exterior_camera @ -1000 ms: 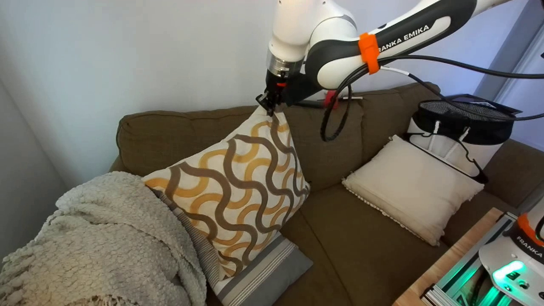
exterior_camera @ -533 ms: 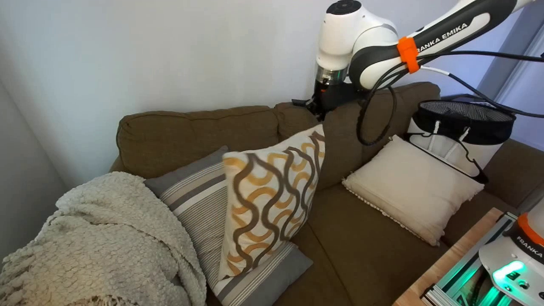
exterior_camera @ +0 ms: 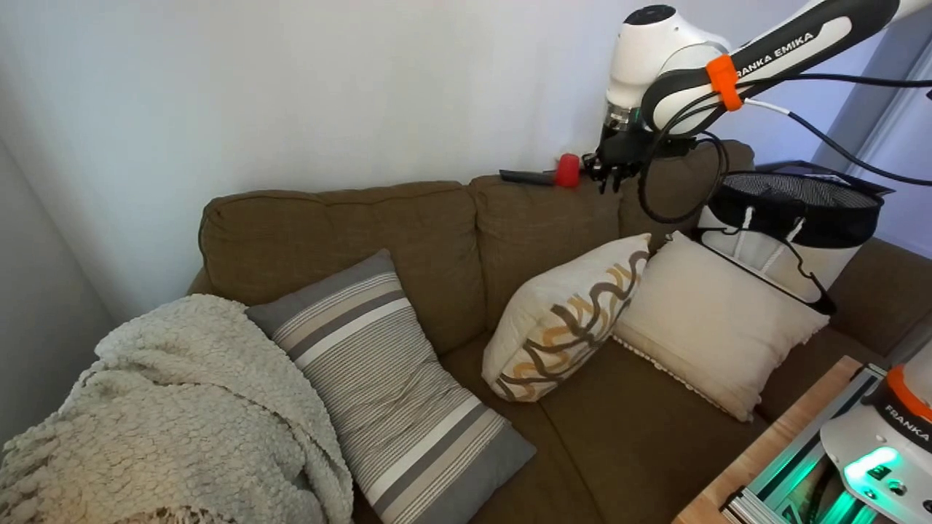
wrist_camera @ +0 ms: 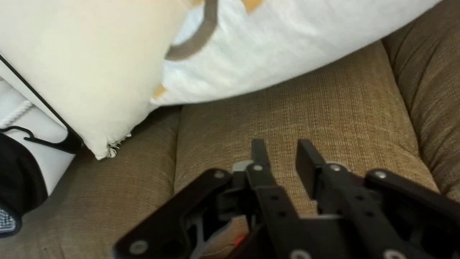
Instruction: Move the pillow to the right
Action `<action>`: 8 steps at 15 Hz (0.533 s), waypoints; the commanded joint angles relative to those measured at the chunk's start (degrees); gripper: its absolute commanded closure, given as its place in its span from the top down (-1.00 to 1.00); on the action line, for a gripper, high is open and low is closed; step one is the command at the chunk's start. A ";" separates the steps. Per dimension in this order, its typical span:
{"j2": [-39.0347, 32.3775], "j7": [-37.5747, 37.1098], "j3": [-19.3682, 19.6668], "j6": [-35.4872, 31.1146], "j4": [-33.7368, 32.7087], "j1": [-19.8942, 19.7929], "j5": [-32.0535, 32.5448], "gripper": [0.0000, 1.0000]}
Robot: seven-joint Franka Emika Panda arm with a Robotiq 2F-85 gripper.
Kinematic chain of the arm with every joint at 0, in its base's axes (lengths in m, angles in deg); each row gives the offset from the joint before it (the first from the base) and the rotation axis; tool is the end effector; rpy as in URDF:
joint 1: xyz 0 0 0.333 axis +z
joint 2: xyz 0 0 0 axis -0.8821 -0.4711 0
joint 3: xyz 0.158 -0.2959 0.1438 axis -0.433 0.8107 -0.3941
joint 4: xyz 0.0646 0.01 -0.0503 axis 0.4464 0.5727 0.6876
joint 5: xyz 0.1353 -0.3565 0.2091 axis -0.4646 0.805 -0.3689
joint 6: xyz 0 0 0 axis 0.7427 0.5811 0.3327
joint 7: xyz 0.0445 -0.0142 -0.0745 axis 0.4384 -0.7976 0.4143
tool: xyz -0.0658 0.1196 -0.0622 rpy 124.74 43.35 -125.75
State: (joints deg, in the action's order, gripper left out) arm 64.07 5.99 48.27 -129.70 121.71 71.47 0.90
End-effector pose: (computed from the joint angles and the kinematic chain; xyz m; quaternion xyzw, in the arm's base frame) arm 0.5931 0.0779 0.3687 0.9507 -0.2446 0.1426 0.1261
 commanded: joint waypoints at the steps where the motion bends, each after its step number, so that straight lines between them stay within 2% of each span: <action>1: -2.02 4.80 -3.81 -1.44 -1.61 0.53 -0.17 0.25; 3: -2.95 7.14 -5.39 -2.75 -2.11 1.09 -0.52 0.53; 6: -5.44 15.99 -7.31 -4.87 -2.95 1.59 -3.58 0.98; 8: -7.13 21.64 -7.96 -5.29 -3.95 1.81 -5.72 1.00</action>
State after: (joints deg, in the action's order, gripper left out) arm 59.76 19.59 40.87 -133.50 119.43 73.32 -1.47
